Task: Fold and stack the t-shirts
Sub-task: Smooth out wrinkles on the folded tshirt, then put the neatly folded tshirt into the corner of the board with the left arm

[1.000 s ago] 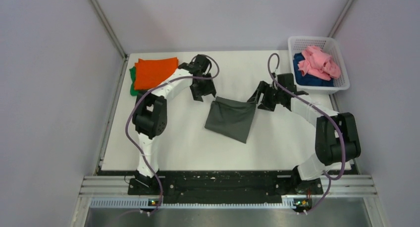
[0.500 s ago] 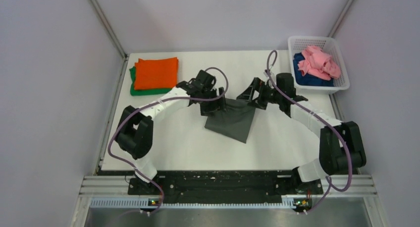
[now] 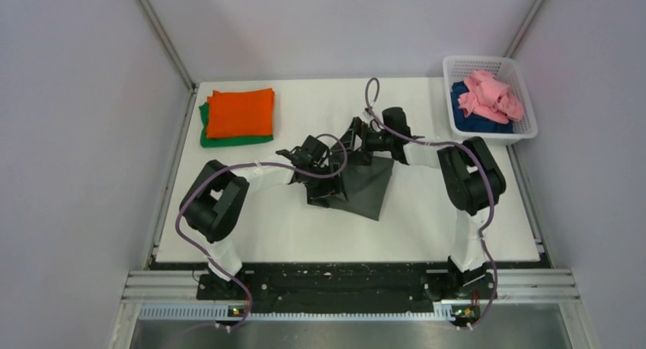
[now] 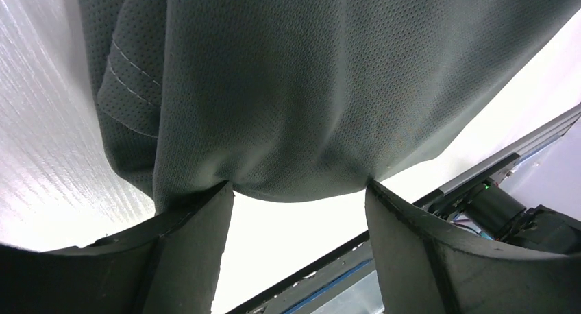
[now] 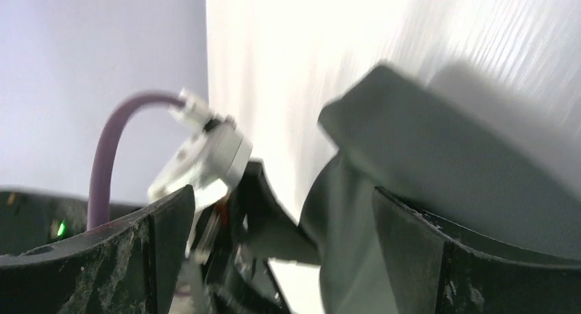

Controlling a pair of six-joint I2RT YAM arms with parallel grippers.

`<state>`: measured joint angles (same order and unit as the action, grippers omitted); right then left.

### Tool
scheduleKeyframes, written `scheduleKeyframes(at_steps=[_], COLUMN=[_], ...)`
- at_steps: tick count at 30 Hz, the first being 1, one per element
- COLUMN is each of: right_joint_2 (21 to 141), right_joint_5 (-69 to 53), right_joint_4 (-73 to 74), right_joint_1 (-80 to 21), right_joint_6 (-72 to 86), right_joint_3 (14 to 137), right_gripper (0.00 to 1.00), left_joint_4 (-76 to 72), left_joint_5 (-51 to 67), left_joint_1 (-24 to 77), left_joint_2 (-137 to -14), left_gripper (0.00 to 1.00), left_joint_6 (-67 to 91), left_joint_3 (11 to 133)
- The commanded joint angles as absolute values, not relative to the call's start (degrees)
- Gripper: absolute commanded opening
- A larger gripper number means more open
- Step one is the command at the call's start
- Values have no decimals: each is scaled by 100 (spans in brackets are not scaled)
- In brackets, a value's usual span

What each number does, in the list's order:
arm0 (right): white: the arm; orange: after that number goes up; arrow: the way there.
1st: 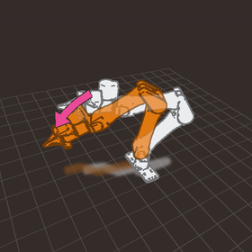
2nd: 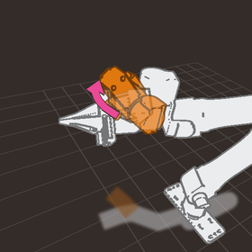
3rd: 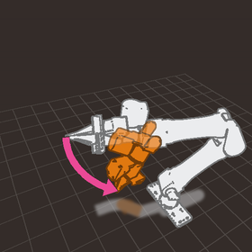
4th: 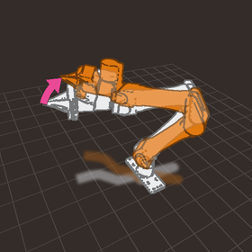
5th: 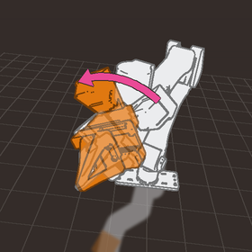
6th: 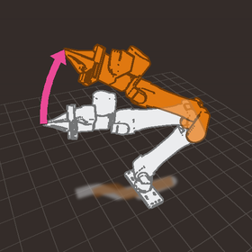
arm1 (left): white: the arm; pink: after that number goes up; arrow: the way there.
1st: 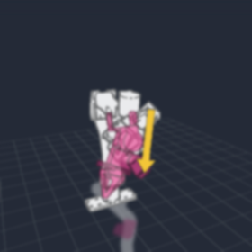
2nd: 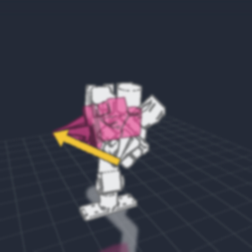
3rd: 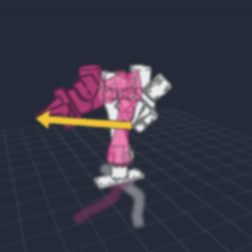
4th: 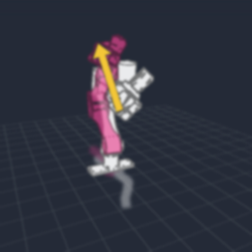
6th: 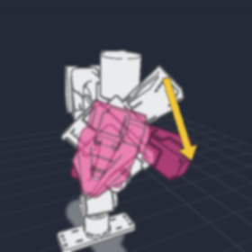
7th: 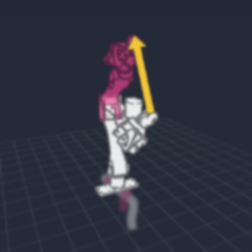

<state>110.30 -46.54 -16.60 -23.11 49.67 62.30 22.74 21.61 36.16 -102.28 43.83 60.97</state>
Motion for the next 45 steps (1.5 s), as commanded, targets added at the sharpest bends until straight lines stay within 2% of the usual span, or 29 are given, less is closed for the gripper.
scheduleKeyframes(at_steps=[1, 3, 7, 12, 16, 18, 19, 23, 28, 35, 38, 42, 45], right_joint_2=[11693, 12046, 12463, 12198, 11240, 10708, 10415, 9203, 7829, 6709, 6378, 6165, 6142], right_joint_5=[-4329, -4015, -4226, -4438, -4292, -4183, -4093, -3332, -2416, -1469, -1200, -749, -467], right_joint_4=[-1489, -1107, -1039, -311, 118, 318, 433, 895, 1306, 2441, 2644, 2933, 3039], right_joint_1=[-2327, -2262, -2173, -2139, -2051, -1954, -1924, -1859, -1699, -1614, -1598, -1587, -1586], right_joint_6=[4544, 4241, 4212, 3865, 3572, 3451, 3347, 2868, 2450, 1803, 1685, 1510, 1471], right_joint_3=[7292, 7621, 7920, 8416, 8457, 8218, 8074, 7212, 6039, 5402, 5278, 5299, 5326], right_gripper=[99, 99, 99, 99, 99, 99, 99, 99, 99, 99, 99, 99, 99], left_joint_4=[1969, 1994, 2186, 2724, 3213, 3323, 3365, 3466, 4037, 4152, 4299, 4193, 4184], left_joint_5=[1841, 1773, 1576, 1438, 1359, 1263, 1200, 479, 502, 718, 806, 1189, 1052], left_joint_1=[3641, 3643, 3644, 3641, 3650, 3640, 3632, 3485, 2940, 2918, 2912, 2976, 3141], left_joint_2=[-10361, -10280, -10177, -9867, -9287, -9025, -8934, -8987, -10022, -11471, -11950, -12190, -12238], left_gripper=[76, 75, 75, 75, 76, 97, 99, 99, 99, 99, 94, 80, 67], left_joint_6=[4421, 4428, 4439, 4414, 4222, 4042, 3887, 3618, 3208, 2760, 2710, 2714, 2796], left_joint_3=[5862, 5778, 5677, 6055, 6659, 6856, 6962, 7204, 8053, 9076, 9278, 9110, 8923])
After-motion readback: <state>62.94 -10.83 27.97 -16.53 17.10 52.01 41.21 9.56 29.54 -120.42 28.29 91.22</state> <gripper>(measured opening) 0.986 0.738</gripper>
